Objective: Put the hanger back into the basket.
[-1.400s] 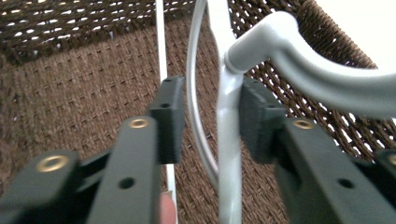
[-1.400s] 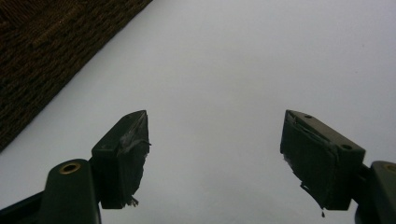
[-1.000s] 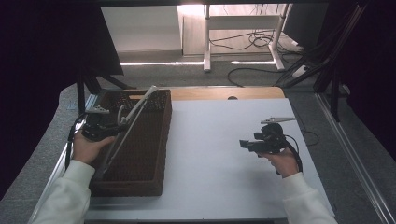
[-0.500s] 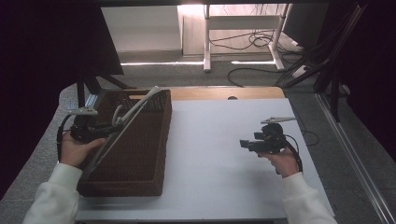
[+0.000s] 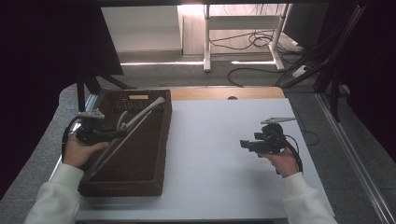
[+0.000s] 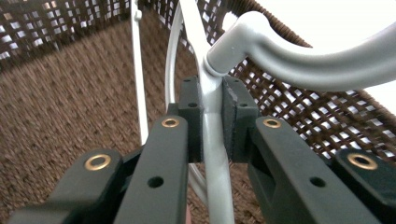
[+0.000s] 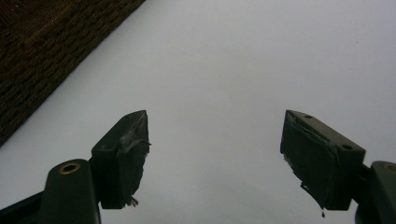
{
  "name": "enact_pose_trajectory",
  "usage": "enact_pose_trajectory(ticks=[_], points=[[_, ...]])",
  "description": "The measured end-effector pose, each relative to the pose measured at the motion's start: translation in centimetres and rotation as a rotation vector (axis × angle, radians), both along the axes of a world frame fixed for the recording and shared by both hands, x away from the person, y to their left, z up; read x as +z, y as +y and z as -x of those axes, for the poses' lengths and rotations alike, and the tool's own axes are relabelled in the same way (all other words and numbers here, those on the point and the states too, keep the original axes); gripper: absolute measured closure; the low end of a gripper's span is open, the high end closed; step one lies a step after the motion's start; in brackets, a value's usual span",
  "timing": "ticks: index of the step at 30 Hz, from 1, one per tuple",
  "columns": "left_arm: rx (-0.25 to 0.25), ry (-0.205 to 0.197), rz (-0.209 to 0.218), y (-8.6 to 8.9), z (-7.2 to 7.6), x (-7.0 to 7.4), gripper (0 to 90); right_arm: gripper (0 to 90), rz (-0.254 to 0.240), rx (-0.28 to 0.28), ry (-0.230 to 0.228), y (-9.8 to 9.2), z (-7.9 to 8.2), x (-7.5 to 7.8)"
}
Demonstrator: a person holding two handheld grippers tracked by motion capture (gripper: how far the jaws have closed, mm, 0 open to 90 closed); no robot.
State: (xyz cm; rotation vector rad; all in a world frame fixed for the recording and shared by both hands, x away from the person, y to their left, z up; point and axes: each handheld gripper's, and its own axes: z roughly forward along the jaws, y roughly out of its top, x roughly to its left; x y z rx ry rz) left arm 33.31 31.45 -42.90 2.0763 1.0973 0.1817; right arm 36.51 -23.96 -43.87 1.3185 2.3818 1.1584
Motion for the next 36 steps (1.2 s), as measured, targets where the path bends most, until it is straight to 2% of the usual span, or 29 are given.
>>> enact_pose_trajectory(ticks=[3,6,10,14,19,24,27,30,31,32,33,36], points=[[0.044,0.008,-0.05,-0.4,-0.4,-0.5,78.2,24.4,-0.001,-0.004,0.0,-0.1,0.0,0.0],[0.059,0.022,-0.102,-0.8,-0.6,-0.8,71.0,24.4,-0.002,-0.007,0.001,-0.1,0.0,0.0],[0.089,0.037,-0.091,-0.8,-0.4,-0.7,48.2,24.4,-0.001,-0.005,0.0,-0.2,0.0,0.0],[0.122,0.025,-0.083,-0.4,0.0,-0.3,39.9,24.4,-0.003,-0.005,-0.002,-0.2,0.0,0.0],[0.124,-0.003,-0.053,-0.4,0.8,0.5,35.6,24.4,-0.004,-0.005,-0.006,-0.2,0.0,0.1],[0.115,-0.04,0.026,-1.2,2.4,1.7,32.3,24.4,-0.01,-0.003,-0.007,-0.2,0.0,0.2],[0.099,-0.062,0.057,-2.1,3.6,2.3,31.7,24.3,-0.013,0.0,-0.005,-0.1,-0.1,0.2],[0.124,-0.079,0.093,-2.8,4.8,2.7,31.5,24.0,-0.013,0.015,-0.015,0.1,-0.1,0.2],[0.125,-0.089,0.102,-3.1,5.2,2.8,31.5,24.0,-0.013,0.015,-0.015,0.1,-0.1,0.2],[0.116,-0.1,0.129,-3.5,5.8,2.9,31.6,24.0,-0.015,0.016,-0.017,0.1,0.0,0.2],[0.103,-0.103,0.136,-4.0,6.2,2.9,31.8,24.0,-0.016,0.019,-0.02,0.0,0.0,0.3],[0.074,-0.11,0.105,-5.4,7.1,2.7,31.6,23.9,-0.022,0.022,-0.028,-0.3,0.1,0.5]])
